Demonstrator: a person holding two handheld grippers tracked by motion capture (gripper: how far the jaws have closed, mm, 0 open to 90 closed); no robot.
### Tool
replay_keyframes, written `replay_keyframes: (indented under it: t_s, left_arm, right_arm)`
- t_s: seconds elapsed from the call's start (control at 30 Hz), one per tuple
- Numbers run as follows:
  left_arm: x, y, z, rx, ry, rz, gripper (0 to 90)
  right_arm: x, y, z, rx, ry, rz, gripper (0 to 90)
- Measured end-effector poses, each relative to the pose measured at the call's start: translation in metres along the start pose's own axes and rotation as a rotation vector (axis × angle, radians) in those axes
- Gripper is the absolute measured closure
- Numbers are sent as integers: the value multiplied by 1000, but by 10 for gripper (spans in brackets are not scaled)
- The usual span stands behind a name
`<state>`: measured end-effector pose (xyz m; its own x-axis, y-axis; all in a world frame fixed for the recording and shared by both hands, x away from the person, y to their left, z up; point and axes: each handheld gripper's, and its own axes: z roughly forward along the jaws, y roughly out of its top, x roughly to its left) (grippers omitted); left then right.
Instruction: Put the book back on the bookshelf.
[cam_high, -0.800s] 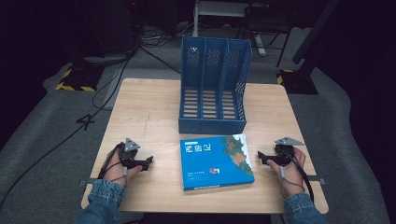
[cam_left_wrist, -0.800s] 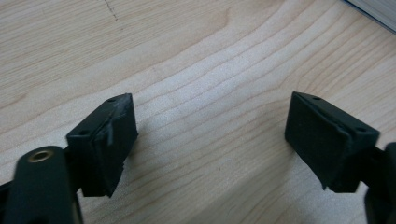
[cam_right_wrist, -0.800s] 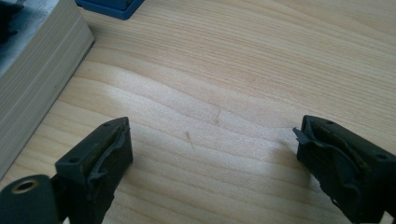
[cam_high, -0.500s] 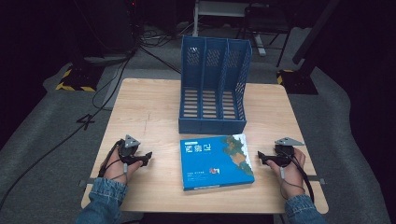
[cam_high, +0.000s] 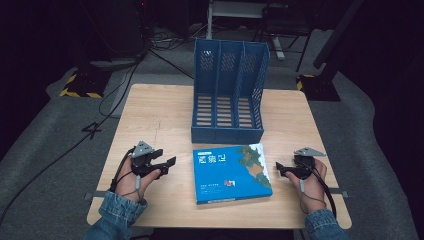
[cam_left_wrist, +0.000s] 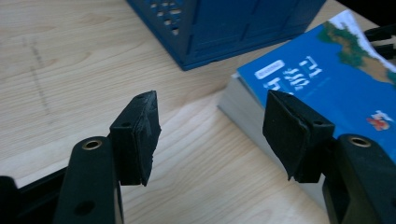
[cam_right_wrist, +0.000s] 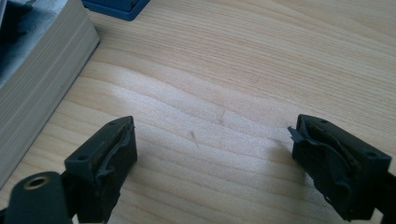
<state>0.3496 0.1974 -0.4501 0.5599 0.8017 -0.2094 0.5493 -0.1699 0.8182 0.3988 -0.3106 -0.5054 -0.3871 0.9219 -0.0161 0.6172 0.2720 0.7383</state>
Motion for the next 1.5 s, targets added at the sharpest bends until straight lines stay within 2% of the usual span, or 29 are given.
replay_keyframes:
  t_s: [0.1,0.23,0.3,0.47,0.5,0.6,0.67,0.77,0.9,1.03,1.13,1.27,1.37,1.4,1.43,1.47,1.5]
  left_arm:
    - [-10,1,3,8,-23,24,369]
    - [-25,2,8,35,-88,47,360]
    - [-32,2,11,49,-100,70,358]
    - [-38,-2,19,82,-115,74,358]
    - [-39,-3,21,95,-115,72,358]
    - [-39,-11,30,160,-139,3,368]
    - [-38,-13,33,172,-140,-12,368]
    - [-38,-16,37,180,-140,-10,364]
    - [-40,-21,44,214,-133,16,347]
    - [-42,-24,48,217,-159,-11,315]
    - [-43,-25,50,212,-166,-17,288]
    - [-45,-29,54,208,-201,-41,257]
    - [-48,-31,57,205,-223,-22,218]
    - [-50,-33,58,208,-249,-12,193]
    - [-50,-33,58,208,-249,-12,183]
    - [-52,-35,59,218,-275,-5,181]
    - [-52,-35,59,218,-275,-5,181]
  right_arm:
    - [0,0,0,0,0,0,140]
    - [1,0,0,1,3,-2,140]
    - [1,0,0,1,3,-3,140]
    - [1,0,0,3,6,-5,140]
    - [1,0,0,3,6,-5,140]
    - [2,0,0,3,6,-4,140]
    - [2,0,0,2,5,-4,140]
    - [2,0,0,3,6,-6,140]
    - [2,0,0,2,8,-8,140]
    - [2,0,0,1,9,-10,140]
    - [3,0,0,2,9,-9,140]
    - [3,0,0,2,10,-9,140]
    - [3,0,0,3,10,-9,140]
    - [3,0,0,3,10,-9,140]
    - [3,0,0,3,10,-9,140]
    - [3,0,0,3,10,-9,140]
    - [3,0,0,3,10,-9,140]
